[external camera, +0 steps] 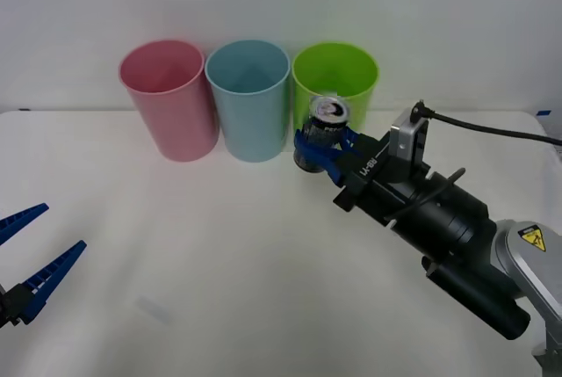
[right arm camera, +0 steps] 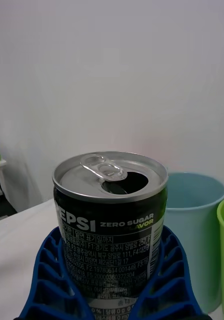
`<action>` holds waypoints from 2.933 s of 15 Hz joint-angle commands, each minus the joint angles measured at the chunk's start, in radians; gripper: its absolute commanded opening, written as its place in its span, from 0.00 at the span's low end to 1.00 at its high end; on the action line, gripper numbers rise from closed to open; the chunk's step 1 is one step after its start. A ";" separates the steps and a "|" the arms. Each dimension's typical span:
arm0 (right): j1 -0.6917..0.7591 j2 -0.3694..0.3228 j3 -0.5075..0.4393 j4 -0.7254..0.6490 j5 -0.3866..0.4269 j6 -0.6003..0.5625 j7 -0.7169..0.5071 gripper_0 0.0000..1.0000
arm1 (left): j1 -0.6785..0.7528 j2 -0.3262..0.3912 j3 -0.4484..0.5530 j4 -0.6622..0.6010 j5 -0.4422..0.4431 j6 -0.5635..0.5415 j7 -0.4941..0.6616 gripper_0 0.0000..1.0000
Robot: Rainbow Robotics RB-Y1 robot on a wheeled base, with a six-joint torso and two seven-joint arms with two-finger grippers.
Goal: Grasp the object on the table and drop it into the matching bin: aluminum can to the light blue bin, PET bottle to the pink bin.
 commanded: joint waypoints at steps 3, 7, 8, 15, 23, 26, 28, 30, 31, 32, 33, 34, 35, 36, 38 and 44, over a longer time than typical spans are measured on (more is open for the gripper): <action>-0.138 0.026 0.019 0.081 0.073 0.047 -0.114 0.00 | 0.000 0.000 0.000 0.000 0.000 0.000 0.000 1.00; -0.286 0.097 0.022 0.252 0.105 0.048 -0.115 0.00 | 0.000 0.000 0.000 0.000 0.000 0.000 0.000 1.00; -0.319 0.113 0.020 0.296 0.110 0.050 -0.115 0.00 | 0.000 0.000 0.000 0.000 0.000 0.000 0.000 1.00; -0.596 0.235 0.020 0.646 0.127 0.131 -0.103 0.00 | 0.000 0.000 0.000 0.000 0.000 0.000 0.000 1.00; -0.810 0.336 0.020 0.947 0.127 0.280 -0.083 0.00 | 0.000 0.000 0.000 0.000 0.000 0.000 0.000 1.00; -0.858 0.356 0.020 1.010 0.128 0.302 -0.083 0.00 | 0.000 0.000 0.000 0.000 0.000 0.000 0.000 1.00; -0.861 0.365 0.022 1.014 0.128 0.306 -0.080 0.00 | 0.000 0.000 0.000 0.000 0.000 0.000 0.000 1.00; -0.861 0.367 0.028 1.014 0.128 0.306 -0.077 0.02 | 0.000 0.000 0.000 0.000 0.000 0.000 0.000 1.00; -0.861 0.367 0.028 1.014 0.128 0.306 -0.072 0.13 | 0.000 0.000 0.000 0.000 0.000 0.000 0.000 1.00; -0.861 0.367 0.028 1.014 0.128 0.306 -0.067 0.41 | 0.000 0.000 0.000 0.000 0.000 0.000 0.000 1.00; -0.861 0.367 0.028 1.014 0.128 0.306 -0.060 0.87 | 0.000 0.000 0.000 0.000 0.000 0.000 0.000 1.00; -0.861 0.367 0.028 1.014 0.130 0.306 -0.052 1.00 | 0.000 0.000 0.000 0.000 0.000 0.000 0.000 1.00; -0.861 0.367 0.029 1.014 0.130 0.305 -0.048 1.00 | 0.000 0.000 0.000 0.000 0.000 0.000 0.000 1.00; -0.859 0.367 0.028 1.014 0.130 0.305 -0.041 1.00 | 0.000 0.000 0.000 0.000 0.000 0.000 0.000 1.00; -0.859 0.364 0.029 1.014 0.131 0.305 -0.037 1.00 | 0.000 0.000 0.000 0.000 0.000 0.000 0.000 1.00; -0.820 0.328 0.031 0.967 0.122 0.254 -0.034 1.00 | 0.000 0.000 0.000 0.000 0.000 0.000 0.000 1.00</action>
